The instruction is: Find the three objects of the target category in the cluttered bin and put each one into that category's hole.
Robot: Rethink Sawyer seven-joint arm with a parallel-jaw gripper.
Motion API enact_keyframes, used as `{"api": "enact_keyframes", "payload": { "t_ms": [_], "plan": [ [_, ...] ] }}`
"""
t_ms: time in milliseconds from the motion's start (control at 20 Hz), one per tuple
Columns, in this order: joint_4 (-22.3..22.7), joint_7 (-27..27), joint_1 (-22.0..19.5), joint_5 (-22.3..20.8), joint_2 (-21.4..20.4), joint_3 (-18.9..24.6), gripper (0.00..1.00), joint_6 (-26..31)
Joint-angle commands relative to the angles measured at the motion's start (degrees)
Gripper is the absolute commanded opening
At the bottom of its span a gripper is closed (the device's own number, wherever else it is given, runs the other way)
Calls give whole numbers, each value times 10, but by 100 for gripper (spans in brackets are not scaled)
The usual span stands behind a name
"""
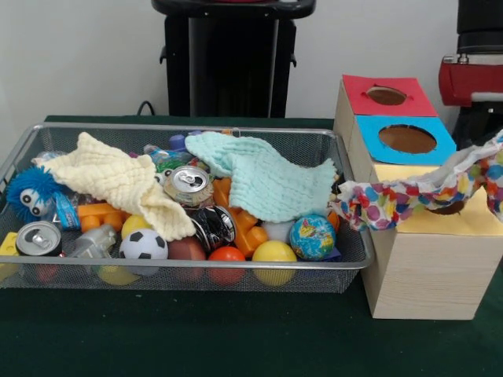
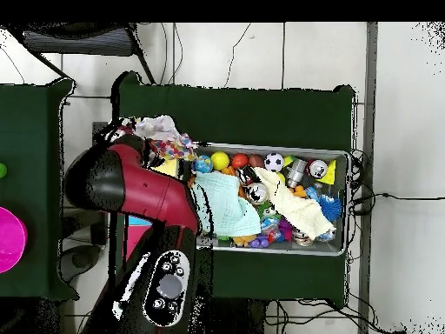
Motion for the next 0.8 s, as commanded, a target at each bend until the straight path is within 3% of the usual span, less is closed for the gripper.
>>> {"api": "enact_keyframes", "payload": {
  "t_ms": [50,450,800],
  "plan": [
    [-20,138,23,-17,33,-36,100,171],
    [-55,142,49,-40,58,-100,100,243],
    [-46,129,44,-28,62,-89,100,215]
  ]
}}
